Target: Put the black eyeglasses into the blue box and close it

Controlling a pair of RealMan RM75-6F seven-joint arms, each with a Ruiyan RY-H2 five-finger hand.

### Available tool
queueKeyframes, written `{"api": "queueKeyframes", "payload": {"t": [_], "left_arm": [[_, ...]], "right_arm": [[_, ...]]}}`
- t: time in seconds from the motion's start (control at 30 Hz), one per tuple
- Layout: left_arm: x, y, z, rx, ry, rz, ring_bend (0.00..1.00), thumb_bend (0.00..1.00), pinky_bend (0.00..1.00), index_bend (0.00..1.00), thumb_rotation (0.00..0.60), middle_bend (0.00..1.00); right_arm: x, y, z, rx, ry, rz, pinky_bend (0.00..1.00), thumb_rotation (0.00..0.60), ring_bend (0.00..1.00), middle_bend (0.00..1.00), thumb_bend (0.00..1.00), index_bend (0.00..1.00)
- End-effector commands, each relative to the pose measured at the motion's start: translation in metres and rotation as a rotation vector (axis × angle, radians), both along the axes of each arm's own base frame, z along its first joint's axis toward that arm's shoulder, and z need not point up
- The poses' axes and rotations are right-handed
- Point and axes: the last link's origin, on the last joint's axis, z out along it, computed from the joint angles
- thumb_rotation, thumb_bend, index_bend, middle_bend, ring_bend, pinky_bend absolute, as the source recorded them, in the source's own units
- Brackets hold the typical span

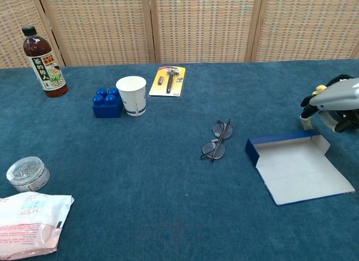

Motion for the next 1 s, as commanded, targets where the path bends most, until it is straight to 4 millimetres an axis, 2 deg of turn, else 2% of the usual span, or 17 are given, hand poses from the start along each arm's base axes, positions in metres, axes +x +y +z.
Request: {"api": "queueKeyframes", "payload": {"t": [0.03,0.17,0.23,0.27,0.33,0.37,0.4,0.43,0.57,0.7,0.77,0.8,0.83,1.0], "left_arm": [[0.0,0.0,0.0,-0.002,0.001,-0.001,0.0,0.0,0.0,0.0,0.6,0.0],[0.001,0.0,0.0,-0.001,0.001,-0.004,0.0,0.0,0.0,0.0,0.6,0.0],[0.002,-0.001,0.0,0.0,0.0,-0.007,0.0,0.0,0.0,0.0,0.6,0.0],[0.002,-0.001,0.0,0.0,0.0,-0.007,0.0,0.0,0.0,0.0,0.6,0.0],[0.002,-0.001,0.001,0.001,-0.002,-0.007,0.0,0.0,0.0,0.0,0.6,0.0],[0.001,-0.002,0.001,0.003,-0.003,-0.008,0.0,0.0,0.0,0.0,0.6,0.0],[0.001,-0.002,0.002,0.004,-0.003,-0.008,0.0,0.0,0.0,0.0,0.6,0.0],[0.001,-0.002,0.002,0.005,-0.004,-0.008,0.0,0.0,0.0,0.0,0.6,0.0],[0.001,-0.002,0.003,0.006,-0.006,-0.008,0.0,0.0,0.0,0.0,0.6,0.0],[0.0,-0.002,0.002,0.002,-0.006,-0.008,0.0,0.0,0.0,0.0,0.6,0.0],[0.0,-0.001,0.002,-0.002,-0.005,-0.007,0.0,0.0,0.0,0.0,0.6,0.0],[0.0,-0.001,0.001,-0.004,-0.003,-0.007,0.0,0.0,0.0,0.0,0.6,0.0],[0.0,-0.001,0.001,-0.004,-0.003,-0.006,0.0,0.0,0.0,0.0,0.6,0.0],[0.0,-0.001,0.001,-0.008,-0.004,-0.005,0.0,0.0,0.0,0.0,0.6,0.0]], "right_arm": [[-0.003,0.008,0.006,0.032,0.024,-0.019,0.18,0.6,0.06,0.28,1.0,0.37],[0.0,0.014,0.012,0.047,0.034,-0.016,0.18,0.6,0.06,0.25,1.0,0.37],[0.004,0.016,0.015,0.033,0.012,-0.01,0.18,0.6,0.05,0.17,1.0,0.37],[0.008,0.016,0.017,0.017,-0.01,-0.005,0.18,0.6,0.03,0.1,0.94,0.37],[0.016,0.013,0.022,-0.035,-0.064,0.013,0.18,0.6,0.0,0.02,0.64,0.35],[0.023,0.011,0.026,-0.086,-0.114,0.038,0.18,0.6,0.0,0.01,0.43,0.32],[0.028,0.008,0.029,-0.122,-0.15,0.058,0.18,0.6,0.0,0.0,0.31,0.29],[0.033,0.006,0.032,-0.16,-0.197,0.078,0.18,0.6,0.0,0.0,0.28,0.28],[0.05,-0.003,0.038,-0.223,-0.349,0.121,0.18,0.6,0.0,0.03,0.26,0.26],[0.061,-0.007,0.033,-0.204,-0.434,0.18,0.18,0.6,0.0,0.06,0.22,0.26],[0.067,-0.009,0.028,-0.183,-0.447,0.203,0.18,0.6,0.0,0.07,0.2,0.26],[0.082,-0.009,0.018,-0.161,-0.445,0.266,0.18,0.6,0.01,0.07,0.19,0.26],[0.088,-0.01,0.011,-0.16,-0.44,0.3,0.18,0.6,0.01,0.08,0.18,0.26],[0.102,-0.015,-0.006,-0.172,-0.395,0.437,0.18,0.6,0.03,0.13,0.14,0.26]]}}
